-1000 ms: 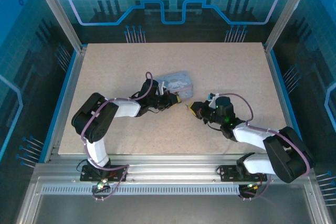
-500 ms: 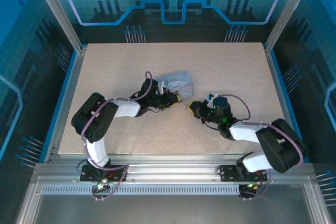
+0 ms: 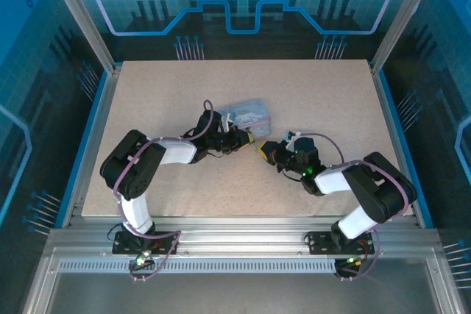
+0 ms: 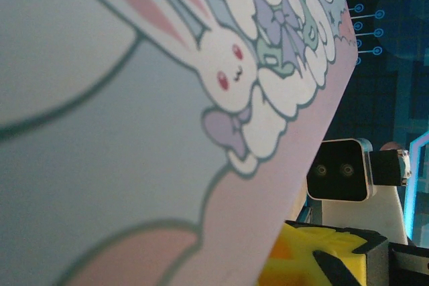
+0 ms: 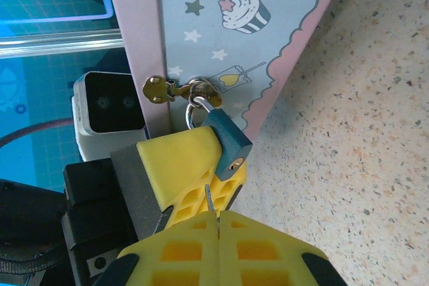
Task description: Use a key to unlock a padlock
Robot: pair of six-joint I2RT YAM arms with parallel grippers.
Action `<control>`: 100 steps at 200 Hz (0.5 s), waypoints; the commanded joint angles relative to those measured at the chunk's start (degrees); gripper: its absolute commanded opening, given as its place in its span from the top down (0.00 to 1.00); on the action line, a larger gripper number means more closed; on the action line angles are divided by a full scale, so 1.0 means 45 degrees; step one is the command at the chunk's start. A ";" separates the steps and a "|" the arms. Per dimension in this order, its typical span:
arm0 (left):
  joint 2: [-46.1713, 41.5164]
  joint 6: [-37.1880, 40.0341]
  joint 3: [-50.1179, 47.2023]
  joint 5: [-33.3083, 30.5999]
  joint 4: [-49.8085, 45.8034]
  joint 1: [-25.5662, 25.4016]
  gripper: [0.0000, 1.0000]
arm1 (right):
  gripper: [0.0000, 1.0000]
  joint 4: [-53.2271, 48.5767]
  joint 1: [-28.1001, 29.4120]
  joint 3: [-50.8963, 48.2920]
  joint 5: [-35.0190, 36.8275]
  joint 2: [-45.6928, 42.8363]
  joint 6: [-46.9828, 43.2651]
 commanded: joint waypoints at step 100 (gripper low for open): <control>0.0020 -0.0523 -0.0035 0.0636 0.0927 0.0144 0.99 | 1.00 0.0820 0.0114 -0.0419 0.0424 0.0457 0.0166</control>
